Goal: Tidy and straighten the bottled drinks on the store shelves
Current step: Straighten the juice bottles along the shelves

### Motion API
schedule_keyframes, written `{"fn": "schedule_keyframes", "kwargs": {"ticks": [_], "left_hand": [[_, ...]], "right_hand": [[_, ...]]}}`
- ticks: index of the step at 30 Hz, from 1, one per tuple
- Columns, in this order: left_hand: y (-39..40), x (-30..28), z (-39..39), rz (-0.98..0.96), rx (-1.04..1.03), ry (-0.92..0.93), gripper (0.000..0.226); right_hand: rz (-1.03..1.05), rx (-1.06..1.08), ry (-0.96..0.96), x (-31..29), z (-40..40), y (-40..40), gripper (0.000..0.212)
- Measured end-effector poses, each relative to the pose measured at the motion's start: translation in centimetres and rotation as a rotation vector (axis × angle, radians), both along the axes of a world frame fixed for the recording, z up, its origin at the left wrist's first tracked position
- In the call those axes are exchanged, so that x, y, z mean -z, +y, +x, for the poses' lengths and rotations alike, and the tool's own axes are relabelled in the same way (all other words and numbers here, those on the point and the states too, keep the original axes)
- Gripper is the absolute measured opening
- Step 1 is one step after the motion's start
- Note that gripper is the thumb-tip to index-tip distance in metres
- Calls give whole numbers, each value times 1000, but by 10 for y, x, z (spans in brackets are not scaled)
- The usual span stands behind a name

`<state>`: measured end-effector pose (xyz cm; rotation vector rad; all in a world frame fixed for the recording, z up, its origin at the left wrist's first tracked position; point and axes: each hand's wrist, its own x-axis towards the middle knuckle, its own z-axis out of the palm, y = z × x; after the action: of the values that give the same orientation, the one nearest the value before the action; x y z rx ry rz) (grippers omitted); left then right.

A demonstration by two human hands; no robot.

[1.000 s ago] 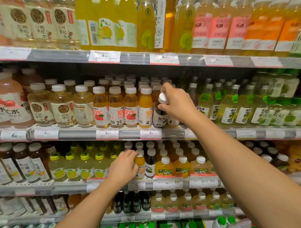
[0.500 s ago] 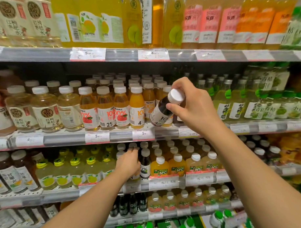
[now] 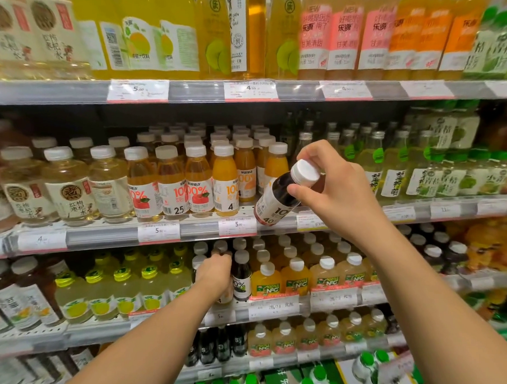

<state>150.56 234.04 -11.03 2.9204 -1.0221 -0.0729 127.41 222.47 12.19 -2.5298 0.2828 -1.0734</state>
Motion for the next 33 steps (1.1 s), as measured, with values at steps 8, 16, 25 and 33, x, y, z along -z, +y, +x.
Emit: {"fn": "schedule_keyframes", "kwargs": {"ticks": [8,16,25,33], "left_hand": [[22,-2,-11,-88,27,-36,40],[58,-15,-27,-390,89,-127,41],[98,-97,-48,-771,94,-169,30],[116,-133,-58,-1022,63,-217,34]], "right_hand": [[10,9,17,9,2,-6,45],[52,10,19,25,-1,-17,42],[146,-66,21,45,7,-8,39],[165,-108,118,55,12,7,36]]}}
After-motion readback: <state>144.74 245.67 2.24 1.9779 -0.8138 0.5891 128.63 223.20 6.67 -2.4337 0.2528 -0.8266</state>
